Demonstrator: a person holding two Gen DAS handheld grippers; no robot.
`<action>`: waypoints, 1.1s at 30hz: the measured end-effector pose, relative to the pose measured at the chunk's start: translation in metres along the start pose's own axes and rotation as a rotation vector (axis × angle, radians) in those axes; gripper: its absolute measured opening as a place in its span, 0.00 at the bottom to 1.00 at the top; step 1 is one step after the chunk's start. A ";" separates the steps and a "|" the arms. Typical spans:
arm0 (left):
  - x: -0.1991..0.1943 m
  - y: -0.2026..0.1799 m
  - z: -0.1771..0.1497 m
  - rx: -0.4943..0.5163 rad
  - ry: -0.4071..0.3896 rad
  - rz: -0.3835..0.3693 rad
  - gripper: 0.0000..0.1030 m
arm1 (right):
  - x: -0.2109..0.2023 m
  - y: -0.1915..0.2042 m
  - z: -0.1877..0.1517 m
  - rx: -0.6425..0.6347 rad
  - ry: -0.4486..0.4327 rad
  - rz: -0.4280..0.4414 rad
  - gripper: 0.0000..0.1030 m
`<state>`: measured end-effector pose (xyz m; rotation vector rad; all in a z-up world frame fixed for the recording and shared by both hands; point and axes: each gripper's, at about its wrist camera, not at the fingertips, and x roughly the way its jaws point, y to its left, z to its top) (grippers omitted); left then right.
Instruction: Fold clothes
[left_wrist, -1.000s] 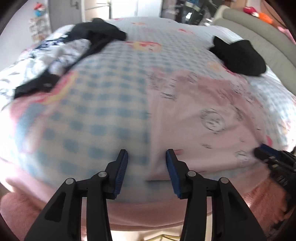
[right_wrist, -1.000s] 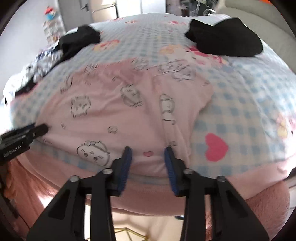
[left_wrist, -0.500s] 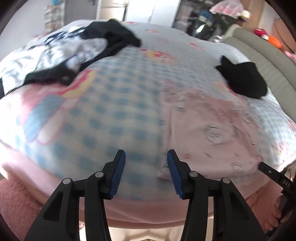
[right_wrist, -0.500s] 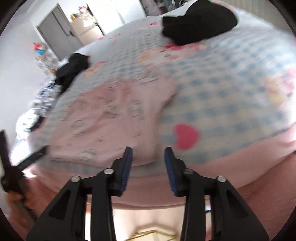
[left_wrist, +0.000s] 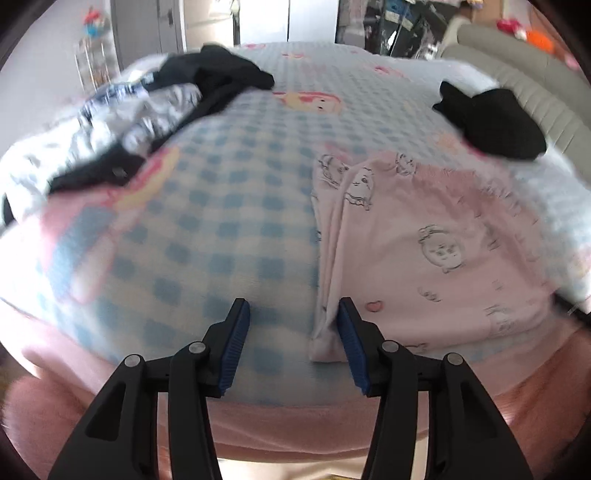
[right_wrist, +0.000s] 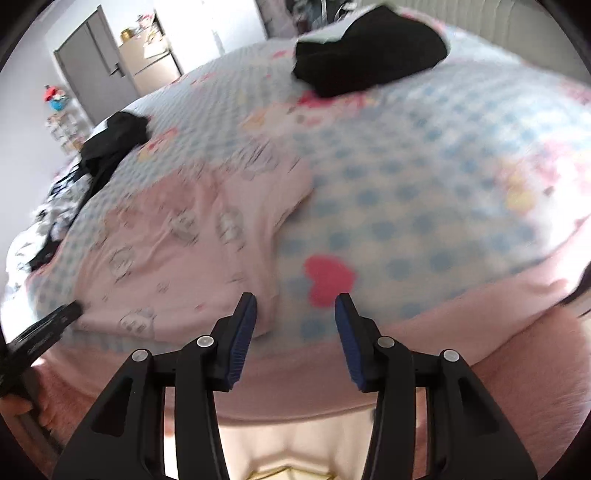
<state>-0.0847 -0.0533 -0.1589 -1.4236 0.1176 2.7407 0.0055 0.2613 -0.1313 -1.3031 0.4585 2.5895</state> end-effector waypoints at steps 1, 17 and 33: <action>0.002 -0.004 0.000 0.026 -0.001 0.034 0.57 | -0.003 -0.001 0.003 0.007 -0.010 0.004 0.43; 0.010 -0.058 0.022 0.120 -0.003 -0.143 0.54 | 0.030 0.077 0.007 -0.331 -0.008 0.070 0.51; -0.021 -0.026 0.032 -0.042 -0.112 -0.038 0.64 | 0.003 0.051 0.040 -0.152 -0.116 -0.003 0.59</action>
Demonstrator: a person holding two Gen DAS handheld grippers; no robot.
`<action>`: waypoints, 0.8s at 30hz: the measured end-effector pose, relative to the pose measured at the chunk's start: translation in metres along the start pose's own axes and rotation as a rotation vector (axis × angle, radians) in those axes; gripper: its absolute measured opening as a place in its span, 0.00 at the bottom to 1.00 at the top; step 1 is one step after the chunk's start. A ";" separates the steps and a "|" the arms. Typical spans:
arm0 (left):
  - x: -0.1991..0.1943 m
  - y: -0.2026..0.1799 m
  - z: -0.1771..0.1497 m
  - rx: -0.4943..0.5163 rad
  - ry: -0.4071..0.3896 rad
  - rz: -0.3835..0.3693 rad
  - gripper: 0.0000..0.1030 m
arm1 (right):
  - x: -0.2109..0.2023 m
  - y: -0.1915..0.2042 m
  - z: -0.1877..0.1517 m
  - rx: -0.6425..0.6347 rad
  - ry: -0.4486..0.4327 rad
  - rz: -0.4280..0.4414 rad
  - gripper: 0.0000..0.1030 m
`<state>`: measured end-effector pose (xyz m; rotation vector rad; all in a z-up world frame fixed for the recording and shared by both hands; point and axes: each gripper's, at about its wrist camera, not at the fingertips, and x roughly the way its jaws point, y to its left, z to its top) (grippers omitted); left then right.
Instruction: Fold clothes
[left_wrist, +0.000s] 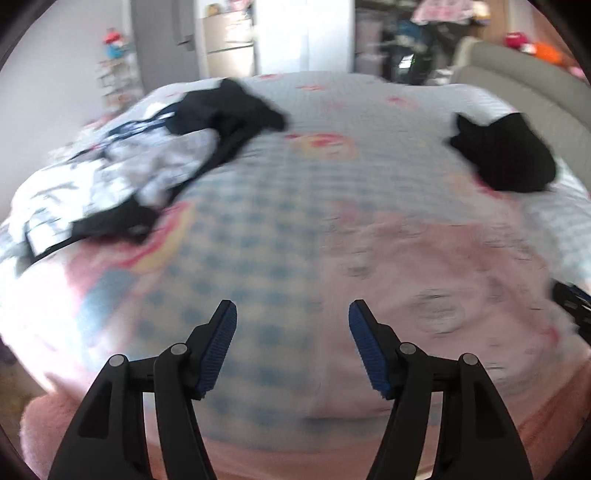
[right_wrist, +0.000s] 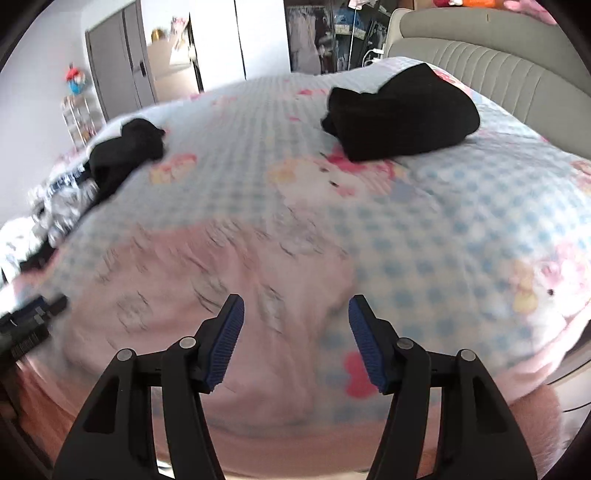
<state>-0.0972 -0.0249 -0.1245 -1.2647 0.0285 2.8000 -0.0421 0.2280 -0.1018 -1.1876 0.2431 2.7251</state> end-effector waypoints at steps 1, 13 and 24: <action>0.004 -0.010 0.000 0.028 0.004 -0.030 0.64 | 0.007 0.010 0.002 -0.026 0.021 0.042 0.59; 0.031 0.000 -0.006 0.048 0.088 0.019 0.64 | 0.049 -0.002 -0.013 -0.072 0.113 -0.007 0.50; 0.054 -0.040 0.022 0.087 0.108 -0.150 0.64 | 0.068 0.017 0.010 -0.119 0.150 0.066 0.50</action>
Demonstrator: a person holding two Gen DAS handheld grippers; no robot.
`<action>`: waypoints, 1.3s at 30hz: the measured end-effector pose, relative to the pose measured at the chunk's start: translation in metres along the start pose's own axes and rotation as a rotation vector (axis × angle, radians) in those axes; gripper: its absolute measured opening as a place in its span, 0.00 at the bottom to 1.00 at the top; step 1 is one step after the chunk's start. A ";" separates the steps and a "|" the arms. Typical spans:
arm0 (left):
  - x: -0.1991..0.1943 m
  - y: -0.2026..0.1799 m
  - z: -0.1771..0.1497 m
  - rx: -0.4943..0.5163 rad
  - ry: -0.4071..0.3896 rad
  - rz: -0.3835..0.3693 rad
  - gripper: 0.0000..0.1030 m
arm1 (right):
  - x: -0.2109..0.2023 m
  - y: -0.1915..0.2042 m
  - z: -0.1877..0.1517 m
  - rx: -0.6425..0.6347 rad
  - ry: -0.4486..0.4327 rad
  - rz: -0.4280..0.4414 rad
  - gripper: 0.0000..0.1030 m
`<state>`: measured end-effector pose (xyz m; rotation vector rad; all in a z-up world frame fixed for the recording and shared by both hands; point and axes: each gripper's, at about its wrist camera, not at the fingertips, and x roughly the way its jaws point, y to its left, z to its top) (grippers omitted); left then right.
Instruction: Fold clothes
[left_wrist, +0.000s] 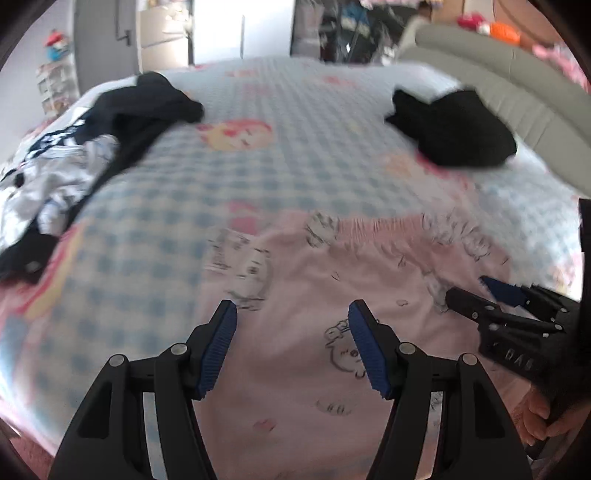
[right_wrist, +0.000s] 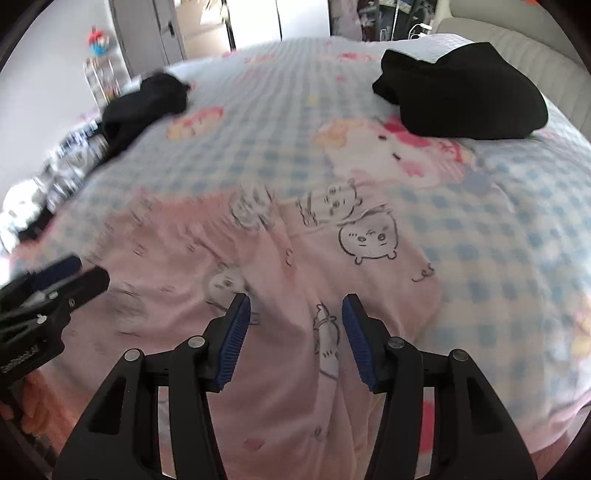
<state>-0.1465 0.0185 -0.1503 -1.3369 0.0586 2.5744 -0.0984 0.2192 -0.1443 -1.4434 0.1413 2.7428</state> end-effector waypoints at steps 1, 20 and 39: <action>0.004 -0.001 0.001 0.008 0.026 0.016 0.64 | 0.003 -0.001 -0.001 -0.012 0.004 -0.009 0.50; 0.024 -0.016 0.012 0.000 0.020 0.025 0.61 | -0.002 0.013 0.028 -0.096 -0.050 0.104 0.49; 0.026 0.008 0.020 -0.011 0.015 0.018 0.62 | 0.021 0.018 0.034 -0.059 0.002 0.039 0.49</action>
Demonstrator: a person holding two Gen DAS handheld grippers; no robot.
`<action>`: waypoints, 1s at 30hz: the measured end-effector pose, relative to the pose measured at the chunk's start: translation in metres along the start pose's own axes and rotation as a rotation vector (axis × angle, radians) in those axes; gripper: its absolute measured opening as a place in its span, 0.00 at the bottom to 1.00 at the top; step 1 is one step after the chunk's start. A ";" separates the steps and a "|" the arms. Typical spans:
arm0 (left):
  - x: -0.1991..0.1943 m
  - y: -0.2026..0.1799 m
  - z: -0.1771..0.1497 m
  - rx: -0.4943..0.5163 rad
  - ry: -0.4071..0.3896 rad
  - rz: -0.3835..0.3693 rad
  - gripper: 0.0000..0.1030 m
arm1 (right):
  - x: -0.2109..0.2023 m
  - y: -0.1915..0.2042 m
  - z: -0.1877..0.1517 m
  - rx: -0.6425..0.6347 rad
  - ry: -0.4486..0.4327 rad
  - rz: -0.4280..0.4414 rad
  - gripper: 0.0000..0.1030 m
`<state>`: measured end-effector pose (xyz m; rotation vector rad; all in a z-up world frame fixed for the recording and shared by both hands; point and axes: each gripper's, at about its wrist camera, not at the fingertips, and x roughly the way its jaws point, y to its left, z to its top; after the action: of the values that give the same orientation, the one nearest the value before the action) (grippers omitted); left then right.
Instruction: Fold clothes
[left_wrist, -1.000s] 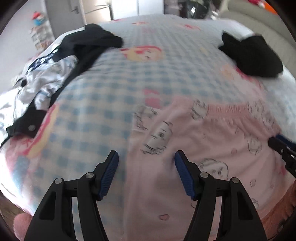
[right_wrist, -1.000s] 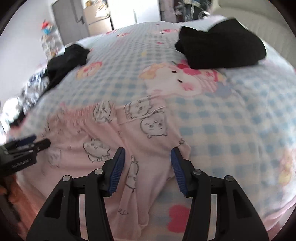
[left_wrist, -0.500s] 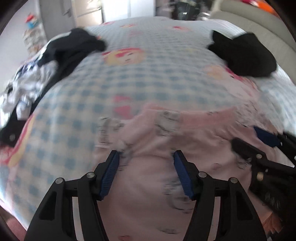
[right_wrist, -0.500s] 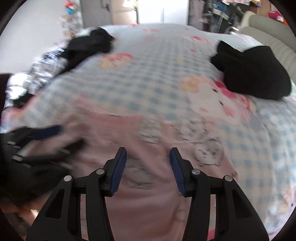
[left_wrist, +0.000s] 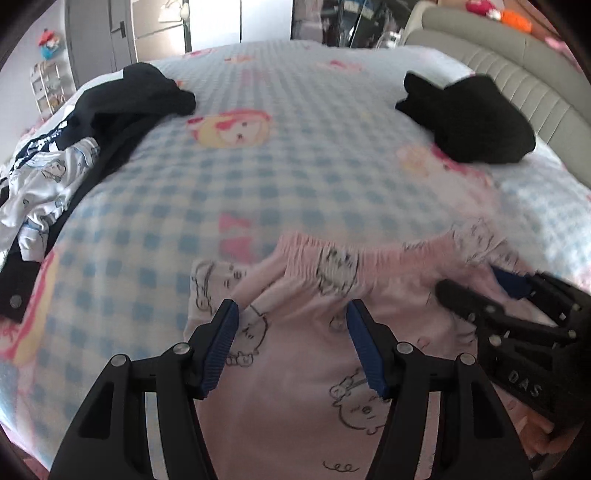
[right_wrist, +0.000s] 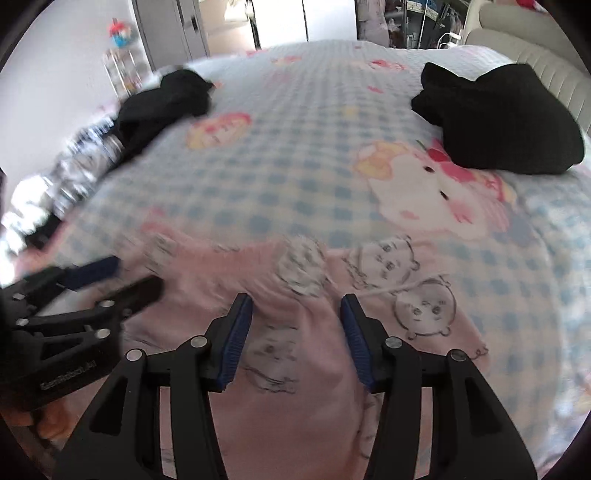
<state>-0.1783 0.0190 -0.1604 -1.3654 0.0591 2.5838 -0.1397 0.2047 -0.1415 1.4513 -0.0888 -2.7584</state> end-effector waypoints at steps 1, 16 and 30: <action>0.002 0.001 -0.001 0.001 0.004 0.013 0.62 | 0.001 -0.001 -0.002 -0.005 0.013 -0.032 0.49; 0.008 0.004 -0.004 0.033 0.029 0.071 0.64 | 0.002 0.002 -0.011 -0.023 0.021 -0.080 0.50; -0.016 0.036 0.005 -0.035 -0.026 0.001 0.65 | -0.023 -0.026 -0.012 0.057 -0.035 0.006 0.55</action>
<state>-0.1818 -0.0180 -0.1468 -1.3435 0.0111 2.6151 -0.1166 0.2316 -0.1306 1.4132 -0.1735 -2.7989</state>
